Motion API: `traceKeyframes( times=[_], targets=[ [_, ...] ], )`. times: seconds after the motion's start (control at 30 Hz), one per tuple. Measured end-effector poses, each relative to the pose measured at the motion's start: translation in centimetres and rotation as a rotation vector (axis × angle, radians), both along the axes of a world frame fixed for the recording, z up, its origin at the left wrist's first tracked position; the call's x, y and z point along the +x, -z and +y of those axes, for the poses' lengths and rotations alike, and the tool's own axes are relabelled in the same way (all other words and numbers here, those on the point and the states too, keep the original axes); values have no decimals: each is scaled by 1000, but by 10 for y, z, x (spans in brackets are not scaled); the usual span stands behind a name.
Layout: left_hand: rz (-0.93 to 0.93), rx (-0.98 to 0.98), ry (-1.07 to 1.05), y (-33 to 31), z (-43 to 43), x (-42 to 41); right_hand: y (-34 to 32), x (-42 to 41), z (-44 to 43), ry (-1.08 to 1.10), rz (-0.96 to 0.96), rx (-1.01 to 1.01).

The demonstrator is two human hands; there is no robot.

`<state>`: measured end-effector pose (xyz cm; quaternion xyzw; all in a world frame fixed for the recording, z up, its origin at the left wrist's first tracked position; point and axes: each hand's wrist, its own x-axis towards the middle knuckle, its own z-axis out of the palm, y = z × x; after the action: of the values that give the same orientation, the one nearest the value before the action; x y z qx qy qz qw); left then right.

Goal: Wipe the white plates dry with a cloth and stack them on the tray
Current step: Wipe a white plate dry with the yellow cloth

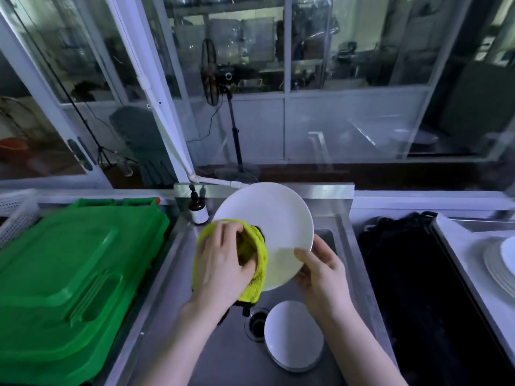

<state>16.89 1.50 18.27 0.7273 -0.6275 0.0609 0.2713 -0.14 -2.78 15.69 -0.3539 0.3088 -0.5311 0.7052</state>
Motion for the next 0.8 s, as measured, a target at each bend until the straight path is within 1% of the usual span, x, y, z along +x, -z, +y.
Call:
traceKeyframes(
  times=[0.03, 0.1, 0.17, 0.2, 0.27, 0.33, 0.37, 0.47, 0.53, 0.6, 0.67, 0.73, 0.8],
  targets=[
    [-59, 9, 5, 0, 5, -5, -3, 3, -1, 13, -10, 1],
    [-164, 23, 109, 4, 14, -13, -8, 9, -3, 37, -23, 18],
    [-204, 36, 225, 8, 20, -15, -11, 13, -4, 54, -28, 48],
    [-189, 36, 274, 9, 19, -13, -11, 15, -4, 52, -25, 55],
    [-59, 29, 344, 7, 9, -8, -12, 21, -1, 37, 7, 42],
    [86, 65, 336, 1, -5, -1, -14, 30, 3, 33, 38, -9],
    [113, 95, 307, -1, -14, 3, -15, 34, 5, 34, 43, -23],
    [60, 111, 171, -2, -30, 24, -21, 40, 1, 59, 42, -6],
    [4, 81, 146, 2, -31, 42, -26, 38, -8, 113, 10, -7],
    [-58, 48, 193, 10, -24, 54, -33, 35, -18, 158, -25, -12],
    [-91, -3, 300, 20, -13, 53, -37, 36, -26, 176, -23, -28],
    [-105, -39, 415, 29, -7, 45, -39, 41, -29, 164, 8, -47],
    [-110, -48, 462, 28, -12, 41, -38, 46, -29, 130, 56, -91]
  ],
)
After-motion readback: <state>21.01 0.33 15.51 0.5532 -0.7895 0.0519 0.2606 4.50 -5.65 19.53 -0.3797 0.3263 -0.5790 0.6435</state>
